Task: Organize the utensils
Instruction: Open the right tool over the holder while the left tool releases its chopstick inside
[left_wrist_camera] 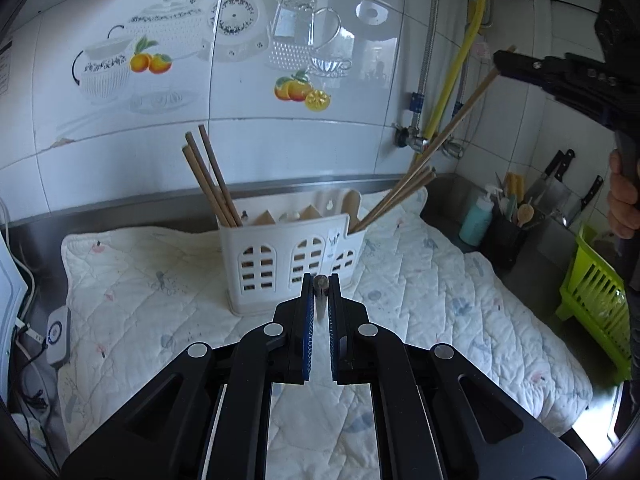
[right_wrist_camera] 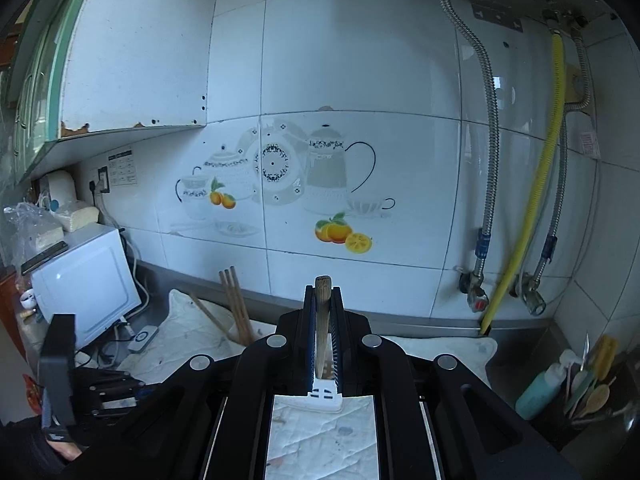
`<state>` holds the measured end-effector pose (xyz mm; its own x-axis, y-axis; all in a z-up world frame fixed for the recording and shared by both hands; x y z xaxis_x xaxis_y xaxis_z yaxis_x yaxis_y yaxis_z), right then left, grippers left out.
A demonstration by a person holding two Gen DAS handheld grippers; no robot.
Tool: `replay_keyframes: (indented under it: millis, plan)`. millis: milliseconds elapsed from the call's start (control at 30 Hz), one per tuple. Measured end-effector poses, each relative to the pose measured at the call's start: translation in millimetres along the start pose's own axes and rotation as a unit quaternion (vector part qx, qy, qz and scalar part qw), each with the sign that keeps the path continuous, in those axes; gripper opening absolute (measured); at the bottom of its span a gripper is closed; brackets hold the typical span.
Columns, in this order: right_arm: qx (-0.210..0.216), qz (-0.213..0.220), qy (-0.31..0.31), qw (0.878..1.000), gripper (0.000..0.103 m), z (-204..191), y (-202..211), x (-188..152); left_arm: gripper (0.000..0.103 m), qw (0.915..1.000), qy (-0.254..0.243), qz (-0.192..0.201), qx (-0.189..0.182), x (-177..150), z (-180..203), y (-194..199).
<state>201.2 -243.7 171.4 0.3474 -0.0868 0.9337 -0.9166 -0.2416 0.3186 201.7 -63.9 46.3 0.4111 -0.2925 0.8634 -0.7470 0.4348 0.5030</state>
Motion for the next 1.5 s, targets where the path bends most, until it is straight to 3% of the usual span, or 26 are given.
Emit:
replay_keyframes:
  millis: [200,400,567,800,900,1033,1267,1500]
  plan:
    - [-0.009,-0.015,0.0,1.0,0.007,1.7,-41.0,1.2,0.005,0.9997,-0.012,0.023,0.003,26.6,-6.2,10.9]
    - [-0.008,-0.066,-0.026,0.997,0.007,10.5,-92.1,-16.0,0.005,0.9983,-0.029,0.047,0.017,55.9,-10.8,24.3]
    - [-0.009,-0.079,-0.044,0.996,0.009,20.3,-109.2,-29.2,0.005,0.9959,-0.04,0.077,0.025,86.4,-13.4,38.3]
    - [-0.012,-0.058,-0.02,0.998,0.025,20.3,-85.6,-31.5,0.005,0.9873,-0.062,0.133,0.063,147.1,-21.0,55.3]
    - [-0.011,-0.049,-0.006,0.999,0.037,17.2,-70.4,-33.2,0.005,0.9832,-0.063,0.152,0.079,170.2,-27.4,54.2]
    - [-0.001,-0.042,0.005,0.999,0.039,13.1,-51.0,-42.7,0.005,0.9806,-0.054,0.161,0.097,187.6,-39.4,40.6]
    - [0.015,-0.038,-0.003,0.999,0.049,13.9,-30.9,-64.9,0.005,0.98,-0.041,0.155,0.119,190.1,-55.5,5.4]
    - [0.022,-0.048,-0.015,0.998,0.052,16.1,-26.0,-91.9,0.005,0.9858,-0.011,0.124,0.113,164.5,-72.7,-35.3]
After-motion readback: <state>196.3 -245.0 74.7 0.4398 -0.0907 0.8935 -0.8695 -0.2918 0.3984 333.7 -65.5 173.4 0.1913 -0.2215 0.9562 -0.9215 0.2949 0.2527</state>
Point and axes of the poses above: each gripper's, at about its wrist camera, not at the fingertips, and y roughly against the way its jaws point, z to its right, x to its top, the point moved 7 cm from there along -y, roughly the way its jaws point, and after that the axes turned 12 degrees about -y, right-handed, at the moved point
